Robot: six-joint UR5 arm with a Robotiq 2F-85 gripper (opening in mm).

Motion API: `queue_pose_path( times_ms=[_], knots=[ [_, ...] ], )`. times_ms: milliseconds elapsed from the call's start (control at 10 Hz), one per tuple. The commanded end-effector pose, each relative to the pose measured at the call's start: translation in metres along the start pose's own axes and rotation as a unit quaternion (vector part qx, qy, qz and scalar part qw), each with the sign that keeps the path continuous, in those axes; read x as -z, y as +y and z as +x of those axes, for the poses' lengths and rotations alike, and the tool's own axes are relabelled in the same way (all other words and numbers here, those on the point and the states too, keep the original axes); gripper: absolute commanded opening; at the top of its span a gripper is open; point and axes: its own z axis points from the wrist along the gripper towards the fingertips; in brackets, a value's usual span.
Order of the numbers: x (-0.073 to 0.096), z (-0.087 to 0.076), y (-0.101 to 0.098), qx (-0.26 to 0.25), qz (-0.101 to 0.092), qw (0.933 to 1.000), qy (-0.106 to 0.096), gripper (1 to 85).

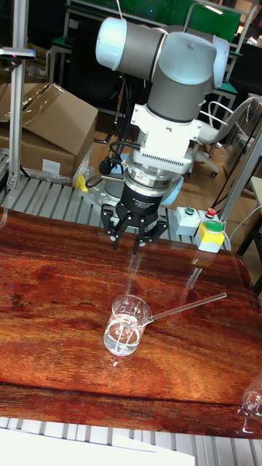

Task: Stir the beaker with a glass rod

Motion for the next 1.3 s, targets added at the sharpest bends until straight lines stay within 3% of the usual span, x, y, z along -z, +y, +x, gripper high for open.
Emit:
queue_pose_path(
  times_ms=[0,200,300,500,700,900,1000,1100,1200],
  knots=[
    [0.001,0.011,0.004,-0.021,-0.012,0.9995,0.020,1.0],
    [0.002,0.004,0.004,-0.003,-0.016,0.9998,0.011,1.0],
    [0.004,-0.005,0.020,-0.010,-0.041,0.9991,0.000,1.0],
    [0.010,-0.016,0.009,-0.003,-0.002,1.0000,-0.002,1.0],
    [0.013,-0.025,0.001,0.017,0.021,0.9995,-0.014,1.0],
    [0.022,-0.032,-0.002,0.052,0.033,0.9978,-0.023,1.0],
    [0.022,-0.036,0.007,0.088,0.019,0.9956,-0.026,1.0],
    [0.023,-0.041,0.026,0.148,-0.001,0.9886,-0.024,1.0],
    [0.027,-0.057,0.027,0.188,0.015,0.9811,-0.044,1.0]
  ],
)
